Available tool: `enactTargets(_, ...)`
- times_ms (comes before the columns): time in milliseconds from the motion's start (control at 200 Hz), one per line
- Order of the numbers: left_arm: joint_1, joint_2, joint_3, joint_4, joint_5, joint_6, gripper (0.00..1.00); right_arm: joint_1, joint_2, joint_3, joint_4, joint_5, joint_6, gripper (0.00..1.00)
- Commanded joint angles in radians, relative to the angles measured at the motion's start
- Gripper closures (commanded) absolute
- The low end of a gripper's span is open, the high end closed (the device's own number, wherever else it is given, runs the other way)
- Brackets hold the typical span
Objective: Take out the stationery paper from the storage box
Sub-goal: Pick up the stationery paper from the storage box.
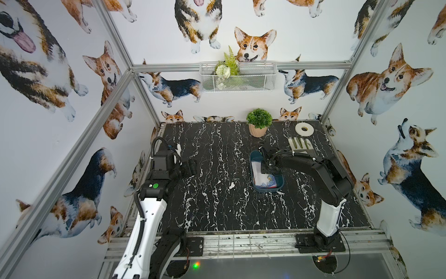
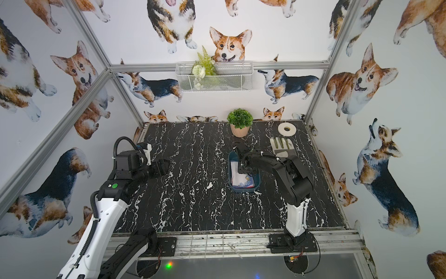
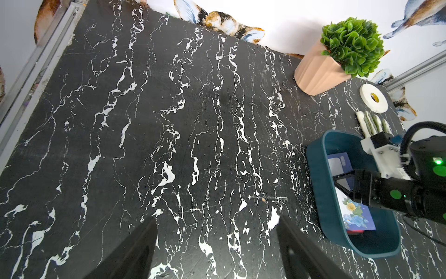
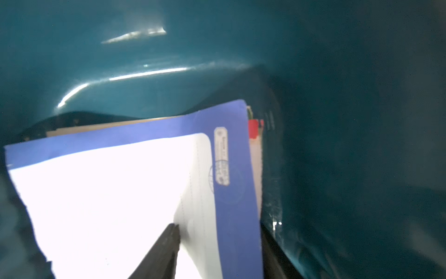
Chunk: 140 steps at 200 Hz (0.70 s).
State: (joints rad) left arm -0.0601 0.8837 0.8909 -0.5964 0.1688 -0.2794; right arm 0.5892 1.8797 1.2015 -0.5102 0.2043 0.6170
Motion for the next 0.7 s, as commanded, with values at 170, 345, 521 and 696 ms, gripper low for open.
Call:
enactTargets(170, -0.001, -0.004, 0.002, -0.002, -0.005, 0.006, 0.19, 0.001, -0.079, 0.017, -0.078, 0.082, 0.018, 0.53)
enactTargets(345, -0.001, -0.009, -0.001, -0.003, -0.005, 0.005, 0.19, 0.001, -0.098, 0.022, -0.092, 0.083, 0.01, 0.6)
enactTargets(521, -0.001, -0.012, -0.002, -0.005, -0.008, 0.003, 0.19, 0.001, -0.101, 0.018, -0.104, 0.078, 0.01, 0.76)
enactTargets(696, -0.001, -0.011, -0.003, -0.003, -0.001, 0.0, 0.19, 0.003, -0.161, 0.014, -0.119, 0.072, 0.011, 1.0)
